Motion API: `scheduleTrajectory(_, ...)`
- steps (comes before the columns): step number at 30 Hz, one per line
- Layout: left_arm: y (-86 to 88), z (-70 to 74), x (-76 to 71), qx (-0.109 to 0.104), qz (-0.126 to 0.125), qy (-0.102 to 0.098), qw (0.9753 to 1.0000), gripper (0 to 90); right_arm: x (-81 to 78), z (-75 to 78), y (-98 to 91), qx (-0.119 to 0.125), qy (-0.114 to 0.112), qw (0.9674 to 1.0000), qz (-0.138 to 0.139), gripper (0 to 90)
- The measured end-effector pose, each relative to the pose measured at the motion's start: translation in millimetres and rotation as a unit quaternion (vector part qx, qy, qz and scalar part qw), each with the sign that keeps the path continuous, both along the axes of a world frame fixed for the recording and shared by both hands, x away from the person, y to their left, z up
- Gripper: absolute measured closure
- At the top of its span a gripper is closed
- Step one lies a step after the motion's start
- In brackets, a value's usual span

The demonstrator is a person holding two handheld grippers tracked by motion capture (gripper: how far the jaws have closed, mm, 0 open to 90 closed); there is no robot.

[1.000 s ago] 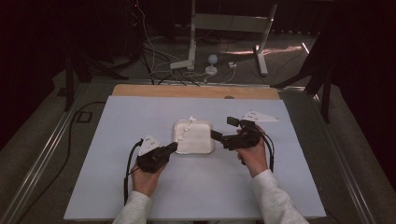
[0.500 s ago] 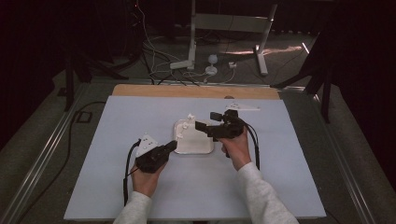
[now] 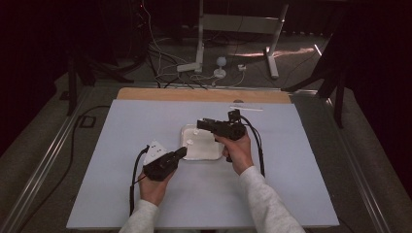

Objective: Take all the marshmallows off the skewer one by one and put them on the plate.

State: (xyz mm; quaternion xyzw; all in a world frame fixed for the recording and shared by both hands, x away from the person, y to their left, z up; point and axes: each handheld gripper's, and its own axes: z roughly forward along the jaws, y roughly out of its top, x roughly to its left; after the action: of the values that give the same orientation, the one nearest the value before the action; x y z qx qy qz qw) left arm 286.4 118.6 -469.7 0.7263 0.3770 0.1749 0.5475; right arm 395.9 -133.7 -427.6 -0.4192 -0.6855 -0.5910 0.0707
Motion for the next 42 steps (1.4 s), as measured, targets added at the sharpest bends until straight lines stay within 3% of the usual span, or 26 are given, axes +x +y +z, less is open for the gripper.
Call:
scheduleTrajectory(3, -0.7, -1.0, 0.2, 0.005, -0.002, -0.001, 1.0, 89.7, 0.9, -1.5, 3.1, 0.003, 0.011, 0.9999, 0.009, 71.1)
scheduleTrajectory(6, 1.1, -3.0, 0.0, 0.009, -0.005, -0.002, 1.0, 90.0, -0.5, 0.4, 4.6, -0.008, 0.003, 1.0, 0.004, 75.2)
scheduleTrajectory(8, 1.7, -2.8, -0.4, 0.014, -0.009, -0.007, 0.9998, 90.0, -2.1, 2.7, 5.1, -0.017, -0.003, 0.9998, -0.001, 77.0)
scheduleTrajectory(11, 1.4, -0.9, -1.1, 0.018, -0.014, -0.014, 0.9996, 90.0, -3.2, 6.3, 2.3, -0.012, -0.01, 0.9998, -0.01, 78.5)
scheduleTrajectory(15, 1.4, -1.3, -1.7, 0.033, -0.013, -0.013, 0.9993, 90.0, -3.4, 8.7, 1.3, -0.016, -0.014, 0.9995, -0.022, 79.3)
scheduleTrajectory(16, 1.8, -3.8, -2.1, 0.058, -0.011, -0.011, 0.9982, 90.0, -3.9, 9.4, -0.4, -0.014, -0.017, 0.9991, -0.037, 79.9)
scheduleTrajectory(17, 3.8, -7.9, -2.7, 0.063, -0.009, -0.001, 0.998, 90.0, -2.1, 12.5, -8.7, 0.0, -0.021, 0.9977, -0.065, 80.2)
scheduleTrajectory(18, 7.1, -10.9, -2.2, 0.051, -0.004, 0.009, 0.9987, 90.0, 1.8, 16.1, -19.9, 0.024, -0.016, 0.9961, -0.083, 80.3)
scheduleTrajectory(20, 10.9, -9.6, 0.8, 0.031, 0.008, 0.016, 0.9994, 90.0, 6.2, 26.3, -32.8, -0.001, -0.026, 0.9965, -0.08, 79.6)
scheduleTrajectory(23, 9.1, -4.4, 1.5, 0.026, 0.012, 0.007, 0.9996, 90.0, 2.3, 33.1, -34.6, -0.054, -0.052, 0.9949, -0.067, 78.4)
scheduleTrajectory(27, 9.9, -4.8, 0.6, 0.03, 0.021, 0.006, 0.9993, 90.0, 1.9, 24.5, -21.5, -0.096, -0.066, 0.9916, -0.056, 76.5)
scheduleTrajectory(30, 12.8, -5.4, 1.7, 0.026, 0.028, 0.008, 0.9993, 89.9, 3.1, 14.5, -7.6, -0.145, -0.072, 0.9855, -0.051, 76.3)
scheduleTrajectory(35, 18.4, -8.1, 3.6, 0.021, 0.041, 0.016, 0.9988, 89.9, 10.2, -0.8, 3.2, -0.168, -0.057, 0.983, -0.048, 72.3)
scheduleTrajectory(38, 18.6, -8.2, 4.1, 0.02, 0.041, 0.016, 0.9988, 89.9, 13.2, -8.2, 6.6, -0.183, -0.049, 0.9806, -0.051, 58.7)
scheduleTrajectory(42, 18.6, -8.9, 4.7, 0.022, 0.043, 0.018, 0.9987, 89.9, 13.0, -12.0, 7.1, -0.18, -0.039, 0.9815, -0.053, 39.8)
